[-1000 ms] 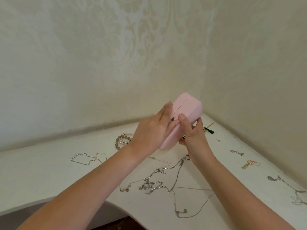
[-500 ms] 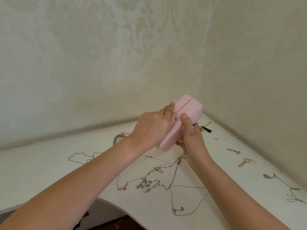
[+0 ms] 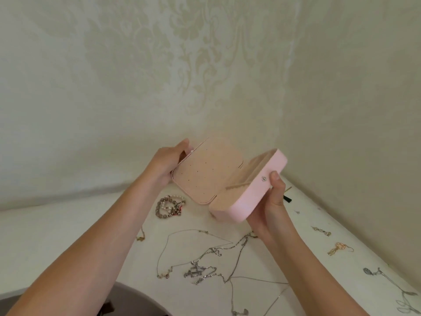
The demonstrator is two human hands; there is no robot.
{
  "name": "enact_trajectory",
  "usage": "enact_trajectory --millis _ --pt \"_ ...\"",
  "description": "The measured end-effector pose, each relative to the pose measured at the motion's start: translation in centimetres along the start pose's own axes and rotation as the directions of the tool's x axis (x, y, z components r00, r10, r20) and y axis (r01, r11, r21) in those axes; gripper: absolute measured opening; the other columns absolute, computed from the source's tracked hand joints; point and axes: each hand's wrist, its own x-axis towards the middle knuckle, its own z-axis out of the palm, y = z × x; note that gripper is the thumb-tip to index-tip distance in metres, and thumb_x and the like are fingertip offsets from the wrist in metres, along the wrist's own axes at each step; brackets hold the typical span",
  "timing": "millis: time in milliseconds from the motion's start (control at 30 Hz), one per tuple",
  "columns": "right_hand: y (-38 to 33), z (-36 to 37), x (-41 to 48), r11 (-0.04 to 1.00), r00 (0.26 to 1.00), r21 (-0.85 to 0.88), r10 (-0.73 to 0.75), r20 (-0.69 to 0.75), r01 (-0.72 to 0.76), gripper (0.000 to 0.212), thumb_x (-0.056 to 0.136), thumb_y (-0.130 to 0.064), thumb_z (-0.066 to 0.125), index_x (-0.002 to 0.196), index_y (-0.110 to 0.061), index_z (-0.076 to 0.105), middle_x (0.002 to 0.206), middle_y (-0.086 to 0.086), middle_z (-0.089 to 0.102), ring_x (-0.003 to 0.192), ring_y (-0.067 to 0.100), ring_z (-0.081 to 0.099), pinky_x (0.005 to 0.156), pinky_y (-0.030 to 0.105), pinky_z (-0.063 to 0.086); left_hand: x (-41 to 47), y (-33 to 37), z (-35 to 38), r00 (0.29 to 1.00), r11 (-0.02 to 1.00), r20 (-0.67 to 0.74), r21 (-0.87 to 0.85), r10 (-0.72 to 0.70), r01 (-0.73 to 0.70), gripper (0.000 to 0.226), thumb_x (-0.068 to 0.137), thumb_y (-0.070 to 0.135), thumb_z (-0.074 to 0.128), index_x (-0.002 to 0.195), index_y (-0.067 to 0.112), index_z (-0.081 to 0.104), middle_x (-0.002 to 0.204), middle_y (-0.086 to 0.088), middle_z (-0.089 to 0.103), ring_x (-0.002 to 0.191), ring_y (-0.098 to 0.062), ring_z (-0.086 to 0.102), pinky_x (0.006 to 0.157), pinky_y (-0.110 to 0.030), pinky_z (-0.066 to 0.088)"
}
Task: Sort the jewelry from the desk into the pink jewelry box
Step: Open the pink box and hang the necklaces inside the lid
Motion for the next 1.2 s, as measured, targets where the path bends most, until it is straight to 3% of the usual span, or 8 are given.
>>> enact_trajectory --millis 100,267,567,667,867,967,1067,1200 --pt "-0.5 -0.2 -0.1 0.997 0.997 0.062 -0.045 0.061 0.041 0.091 0.054 -0.066 0.077 0.127 -0.017 0.054 0.127 0.009 0.061 0.121 0.025 0.056 0.104 0.046 0.042 -0.6 -1.3 -1.0 0.990 0.960 0.103 -0.255 -0.096 0.119 0.023 0.091 0.031 0.059 0.080 0.012 0.066 0.068 0.001 0.064 0.052 -0.007 0.060 0.049 -0.017 0.047" --pt "-0.7 -0.4 -0.1 0.988 0.989 0.137 -0.092 0.115 0.075 0.086 0.059 -0.063 0.076 0.128 -0.017 0.055 0.131 0.011 0.057 0.126 0.030 0.050 0.107 0.053 0.035 -3.2 -2.8 -0.3 0.960 0.715 0.245 -0.646 -0.138 0.268 0.019 0.090 0.021 0.057 0.106 0.011 0.064 0.093 -0.005 0.073 0.082 -0.016 0.070 0.074 -0.032 0.058" --pt "-0.6 -0.3 0.0 0.992 0.979 0.085 -0.103 0.174 0.089 0.092 0.063 -0.059 0.075 0.137 -0.014 0.044 0.136 0.013 0.051 0.132 0.033 0.042 0.107 0.051 0.035 -7.2 -4.7 5.3 0.887 0.570 0.404 -0.684 -0.222 0.455 0.038 0.087 0.008 0.059 0.124 -0.002 0.056 0.119 -0.020 0.064 0.109 -0.029 0.062 0.099 -0.045 0.045" --pt "-0.5 -0.7 0.3 0.995 0.989 0.026 -0.102 0.110 0.100 0.090 0.069 -0.049 0.075 0.141 -0.010 0.038 0.145 0.018 0.040 0.136 0.035 0.035 0.112 0.051 0.027 -5.7 -3.8 4.8 0.903 0.605 0.366 -0.674 -0.224 0.423 0.045 0.083 0.007 0.064 0.126 0.000 0.054 0.119 -0.020 0.063 0.110 -0.030 0.062 0.098 -0.046 0.046" --pt "-0.3 -1.4 0.2 0.949 0.992 -0.311 -0.013 0.122 0.051 0.044 0.089 -0.020 0.055 0.132 -0.025 0.048 0.128 -0.006 0.060 0.117 0.017 0.058 0.096 0.030 0.048 -2.0 -1.1 1.5 0.991 0.832 0.122 -0.543 -0.056 0.114 0.034 0.086 0.007 0.063 0.120 0.002 0.057 0.112 -0.015 0.067 0.100 -0.025 0.066 0.085 -0.039 0.054" --pt "0.8 -1.3 -0.1 0.730 0.994 -0.683 0.084 0.067 -0.016 0.040 0.094 -0.024 0.056 0.133 -0.032 0.049 0.131 -0.013 0.056 0.111 0.005 0.060 0.095 0.019 0.044 -0.7 -0.6 -0.9 0.996 0.891 0.089 -0.454 0.012 0.029 0.020 0.088 0.010 0.062 0.108 0.007 0.060 0.104 -0.010 0.068 0.088 -0.019 0.068 0.077 -0.034 0.057" --pt "3.0 -1.8 0.6 0.293 0.988 -0.952 0.096 0.123 0.090 0.036 0.096 -0.022 0.052 0.132 -0.024 0.053 0.139 -0.007 0.049 0.125 0.007 0.048 0.091 0.001 0.031 0.1 -0.9 -3.4 0.992 0.938 0.107 -0.345 0.071 -0.030 0.019 0.087 0.010 0.060 0.106 0.009 0.061 0.097 -0.006 0.071 0.084 -0.016 0.070 0.067 -0.028 0.058" --pt "5.5 -2.3 2.5 -0.173 0.931 -0.938 0.270 0.247 0.299 0.038 0.101 -0.020 0.038 0.137 -0.021 0.049 0.152 -0.001 0.032 0.144 0.019 0.019 0.114 0.026 0.011 0.7 -1.6 -5.2 0.990 0.963 0.101 -0.262 0.098 -0.068 0.017 0.088 0.010 0.059 0.105 0.011 0.061 0.089 -0.001 0.074 0.080 -0.013 0.070 0.063 -0.024 0.057"
